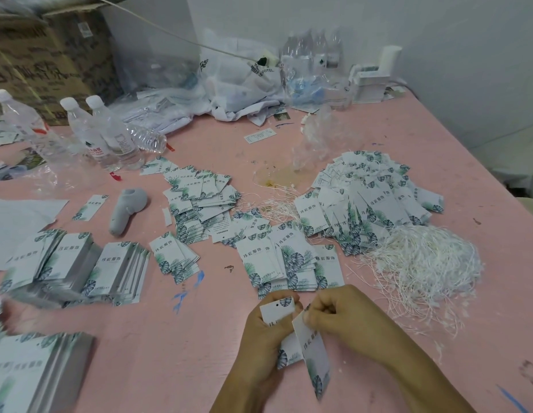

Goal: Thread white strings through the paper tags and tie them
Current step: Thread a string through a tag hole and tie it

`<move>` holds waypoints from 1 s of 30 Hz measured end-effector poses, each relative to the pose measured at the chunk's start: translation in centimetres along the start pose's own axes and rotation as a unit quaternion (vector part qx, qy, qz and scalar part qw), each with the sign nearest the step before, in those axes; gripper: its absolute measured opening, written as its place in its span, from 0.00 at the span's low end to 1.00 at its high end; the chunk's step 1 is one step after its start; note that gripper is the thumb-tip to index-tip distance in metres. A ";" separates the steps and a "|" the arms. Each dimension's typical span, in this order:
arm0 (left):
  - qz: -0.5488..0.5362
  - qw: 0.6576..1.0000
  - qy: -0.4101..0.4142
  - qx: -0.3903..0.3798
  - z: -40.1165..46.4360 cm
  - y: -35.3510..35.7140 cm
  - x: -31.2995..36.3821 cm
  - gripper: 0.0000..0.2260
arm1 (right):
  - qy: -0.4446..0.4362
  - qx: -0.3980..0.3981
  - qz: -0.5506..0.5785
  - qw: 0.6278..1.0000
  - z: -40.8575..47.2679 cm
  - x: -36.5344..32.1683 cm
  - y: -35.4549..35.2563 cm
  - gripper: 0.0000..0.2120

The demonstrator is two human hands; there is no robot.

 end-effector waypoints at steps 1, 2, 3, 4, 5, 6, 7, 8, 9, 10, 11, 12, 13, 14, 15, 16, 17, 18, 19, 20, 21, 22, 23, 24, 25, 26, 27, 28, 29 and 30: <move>-0.005 1.000 0.003 0.009 0.0 0.1 0.0 0.18 | 0.004 0.001 0.021 1.000 0.0 0.2 0.1 0.13; -0.011 1.000 0.007 0.024 0.1 0.2 0.0 0.16 | 0.014 0.003 0.053 0.999 -0.1 0.5 0.2 0.12; -0.016 0.999 0.014 0.041 0.1 0.2 0.0 0.15 | 0.028 0.008 0.094 0.995 -0.3 1.0 0.4 0.11; -0.021 0.998 0.024 0.057 0.1 0.1 0.0 0.14 | 0.048 0.017 0.142 0.989 -0.6 1.6 0.6 0.11; -0.029 0.997 0.032 0.069 0.2 0.1 0.0 0.13 | 0.074 0.033 0.194 0.978 -1.0 2.2 0.8 0.10; -0.038 0.995 0.035 0.080 0.2 0.0 -0.1 0.12 | 0.101 0.054 0.255 0.960 -1.3 2.9 1.0 0.08; -0.044 0.995 0.033 0.086 0.2 -0.1 -0.2 0.11 | 0.123 0.077 0.321 0.936 -1.6 3.6 1.2 0.07; -0.046 0.994 0.031 0.090 0.2 -0.1 -0.3 0.10 | 0.135 0.098 0.378 0.911 -1.8 4.0 1.3 0.06; -0.044 0.994 0.029 0.091 0.2 0.0 -0.4 0.10 | 0.134 0.119 0.403 0.897 -1.8 4.1 1.4 0.06; -0.041 0.995 0.032 0.089 0.3 0.0 -0.5 0.11 | 0.122 0.140 0.383 0.905 -1.9 3.8 1.6 0.05; -0.037 0.995 0.038 0.086 0.3 0.2 -0.6 0.12 | 0.098 0.163 0.334 0.923 -1.8 3.4 1.8 0.04; -0.030 0.995 0.045 0.084 0.3 0.2 -0.6 0.13 | 0.062 0.182 0.274 0.942 -1.9 2.8 1.9 0.04; -0.023 0.995 0.051 0.081 0.3 0.3 -0.7 0.14 | 0.021 0.189 0.218 0.957 -1.8 2.0 2.2 0.05; -0.018 0.995 0.054 0.077 0.4 0.3 -0.8 0.15 | -0.017 0.185 0.169 0.968 -1.8 1.3 2.5 0.06; -0.015 0.996 0.054 0.072 0.4 0.2 -0.8 0.15 | -0.043 0.177 0.119 0.976 -1.7 0.9 2.9 0.07; -0.015 0.996 0.054 0.067 0.4 0.1 -0.9 0.15 | -0.053 0.174 0.061 0.981 -1.7 0.6 3.2 0.07; -0.014 0.996 0.054 0.065 0.4 0.1 -0.9 0.15 | -0.052 0.173 0.010 0.983 -1.6 0.4 3.5 0.08; -0.013 0.996 0.055 0.066 0.4 -0.1 -0.9 0.15 | -0.043 0.177 -0.015 0.983 -1.5 0.3 3.6 0.07; -0.011 0.996 0.055 0.068 0.4 -0.1 -0.9 0.15 | -0.035 0.182 -0.018 0.983 -1.4 0.3 3.7 0.07; -0.008 0.996 0.057 0.071 0.4 -0.2 -0.9 0.16 | -0.030 0.188 -0.018 0.982 -1.4 0.4 3.7 0.06; -0.005 0.996 0.058 0.073 0.4 -0.2 -0.9 0.17 | -0.028 0.195 -0.022 0.980 -1.3 0.5 3.8 0.05; -0.003 0.996 0.058 0.074 0.4 -0.3 -1.0 0.18 | -0.027 0.203 -0.028 0.978 -1.3 0.6 3.8 0.05; -0.001 0.996 0.059 0.073 0.4 -0.3 -1.0 0.18 | -0.026 0.208 -0.032 0.977 -1.2 0.7 3.8 0.05; 0.003 0.996 0.060 0.072 0.4 -0.4 -1.1 0.18 | -0.025 0.211 -0.035 0.977 -1.2 0.7 3.9 0.05; 0.009 0.995 0.062 0.072 0.4 -0.4 -1.2 0.19 | -0.026 0.214 -0.036 0.976 -1.2 0.8 3.9 0.04; 0.018 0.995 0.062 0.074 0.5 -0.5 -1.3 0.19 | -0.028 0.220 -0.036 0.974 -1.2 0.8 3.9 0.03; 0.028 0.994 0.062 0.080 0.6 -0.7 -1.4 0.18 | -0.031 0.228 -0.031 0.973 -1.2 0.7 3.9 0.02; 0.038 0.994 0.062 0.088 0.7 -0.8 -1.5 0.16 | -0.034 0.235 -0.017 0.971 -1.1 0.7 3.8 0.01; 0.046 0.993 0.060 0.094 0.8 -0.9 -1.6 0.15 | -0.038 0.240 0.003 0.970 -1.1 0.6 3.8 0.02; 0.053 0.992 0.059 0.097 0.9 -1.0 -1.7 0.14 | -0.041 0.238 0.016 0.970 -1.0 0.6 3.7 0.02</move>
Point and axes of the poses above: each hand's wrist, its own z-axis towards the middle knuckle, its own y-axis out of the palm, x = y × z, the point moved 1 cm from there along z, towards the middle knuckle, and after that the axes turned 3 degrees about -z, right-handed, at the moved point
